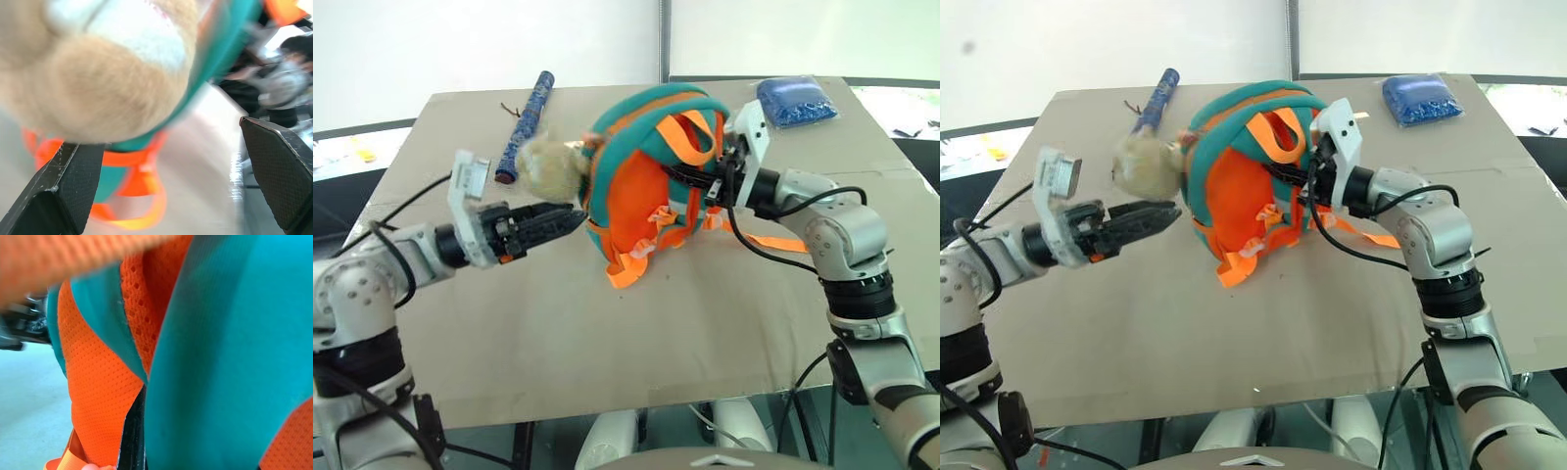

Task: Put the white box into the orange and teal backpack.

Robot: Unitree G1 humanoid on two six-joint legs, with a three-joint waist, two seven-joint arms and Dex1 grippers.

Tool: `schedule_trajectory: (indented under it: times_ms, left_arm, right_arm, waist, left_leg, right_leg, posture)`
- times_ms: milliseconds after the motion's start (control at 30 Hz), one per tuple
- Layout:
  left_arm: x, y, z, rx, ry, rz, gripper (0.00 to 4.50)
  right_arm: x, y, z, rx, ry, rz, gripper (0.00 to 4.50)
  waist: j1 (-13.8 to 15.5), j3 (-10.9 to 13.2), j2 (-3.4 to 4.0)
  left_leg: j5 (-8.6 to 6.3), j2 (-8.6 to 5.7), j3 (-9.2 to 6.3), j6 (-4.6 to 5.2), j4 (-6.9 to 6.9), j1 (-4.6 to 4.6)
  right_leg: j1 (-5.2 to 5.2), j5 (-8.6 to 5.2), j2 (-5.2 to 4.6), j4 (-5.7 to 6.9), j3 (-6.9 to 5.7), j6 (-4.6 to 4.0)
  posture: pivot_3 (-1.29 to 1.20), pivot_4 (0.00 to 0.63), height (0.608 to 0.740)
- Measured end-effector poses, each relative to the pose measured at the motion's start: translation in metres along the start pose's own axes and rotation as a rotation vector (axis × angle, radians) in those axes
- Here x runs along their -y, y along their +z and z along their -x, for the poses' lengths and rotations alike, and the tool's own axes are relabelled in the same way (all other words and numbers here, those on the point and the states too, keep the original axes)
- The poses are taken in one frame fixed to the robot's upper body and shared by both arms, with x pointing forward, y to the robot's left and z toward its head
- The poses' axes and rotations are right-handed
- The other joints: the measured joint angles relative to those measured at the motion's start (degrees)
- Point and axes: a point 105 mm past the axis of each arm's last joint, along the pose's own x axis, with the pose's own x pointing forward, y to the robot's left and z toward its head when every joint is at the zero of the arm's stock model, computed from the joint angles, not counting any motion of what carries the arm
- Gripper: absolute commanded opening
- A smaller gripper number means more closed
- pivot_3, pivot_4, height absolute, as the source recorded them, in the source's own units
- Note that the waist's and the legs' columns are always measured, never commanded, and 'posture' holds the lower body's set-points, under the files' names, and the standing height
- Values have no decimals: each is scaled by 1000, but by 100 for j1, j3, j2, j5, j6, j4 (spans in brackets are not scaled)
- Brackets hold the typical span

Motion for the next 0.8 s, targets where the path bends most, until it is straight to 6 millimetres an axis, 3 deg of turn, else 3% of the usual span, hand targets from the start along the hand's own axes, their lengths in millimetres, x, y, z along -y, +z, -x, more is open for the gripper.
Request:
schedule_trajectory:
  times_ms: [100,200,367,467,567,800]
  left_arm:
    - [0,8,2,30,60,-40,4484]
    - [-11,12,-10,71,139,-29,4484]
    - [-30,6,-30,147,205,129,4484]
    - [-51,-10,-43,185,302,283,4484]
    - [-60,-13,-53,275,336,421,3652]
    - [-55,-5,-53,378,307,562,583]
  right_arm:
    - [0,0,0,-2,0,1,0]
    - [-1,-1,0,-2,5,0,0]
    - [-2,-1,0,-3,12,-1,0]
    - [-2,-1,0,-5,16,-2,0]
    - [-3,-2,0,-7,16,-2,0]
    - [-6,-4,2,-10,18,0,0]
  waist:
    - [12,0,0]
    - [35,-3,-4]
    - [6,-3,-5]
    - [2,-4,-7]
    - [15,-6,-10]
    - [20,-7,-11]
  left_leg:
    - [0,-3,3,0,1,2]
    - [0,-5,3,0,3,4]
    - [0,-4,3,-1,3,3]
    - [0,-4,3,-1,5,2]
    - [0,-4,1,-1,8,2]
    - [0,-5,5,-1,11,2]
  right_leg:
    - [3,0,-2,-4,0,0]
    - [4,0,-2,-5,1,0]
    - [2,1,-4,4,3,0]
    - [3,1,-5,3,3,-1]
    - [3,1,-6,4,2,-1]
    - [3,1,-6,8,5,-1]
  posture:
    - [0,150,733]
    - [0,150,733]
    - [0,150,733]
    - [0,150,733]
    - [0,150,733]
    - [0,150,733]
